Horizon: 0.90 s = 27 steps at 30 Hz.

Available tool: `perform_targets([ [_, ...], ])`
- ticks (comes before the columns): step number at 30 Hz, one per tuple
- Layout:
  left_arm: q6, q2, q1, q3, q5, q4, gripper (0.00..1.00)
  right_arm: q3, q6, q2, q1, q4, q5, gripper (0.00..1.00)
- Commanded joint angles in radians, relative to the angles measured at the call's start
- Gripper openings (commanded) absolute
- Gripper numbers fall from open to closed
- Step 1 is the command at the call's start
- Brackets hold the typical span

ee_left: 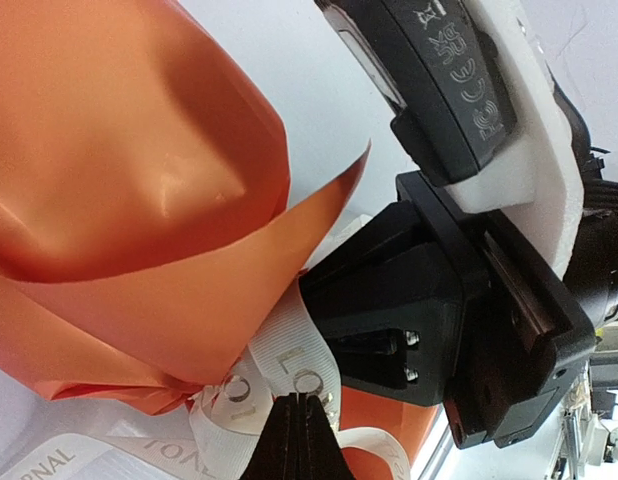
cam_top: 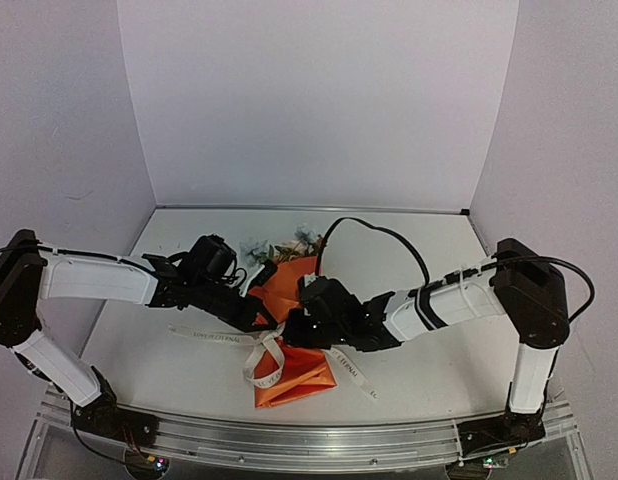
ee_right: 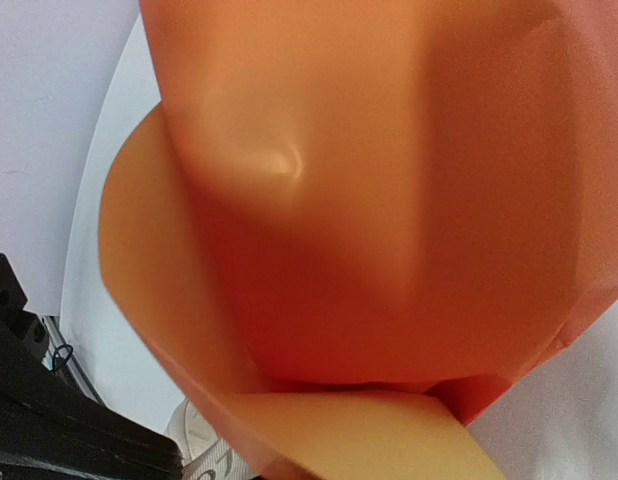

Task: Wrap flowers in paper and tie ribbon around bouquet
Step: Cross the half-tied ribbon over the folded bouquet.

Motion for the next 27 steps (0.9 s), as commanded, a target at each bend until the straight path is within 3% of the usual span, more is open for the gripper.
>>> perform_targets([
  [1, -0.015, -0.01, 0.002, -0.002, -0.001, 0.068, 0.0, -0.038, 0.009, -0.045, -0.005, 0.195, -0.027, 0.0],
  [8, -0.014, -0.021, 0.001, -0.001, -0.015, 0.071, 0.0, -0.083, -0.005, -0.05, -0.007, 0.345, -0.035, 0.0],
  [16, -0.021, -0.072, 0.003, -0.01, -0.152, 0.059, 0.01, -0.119, 0.022, -0.019, -0.02, 0.467, -0.068, 0.0],
  [27, -0.069, -0.159, 0.014, -0.063, -0.294, 0.064, 0.2, -0.104, 0.034, 0.009, -0.025, 0.477, -0.093, 0.0],
])
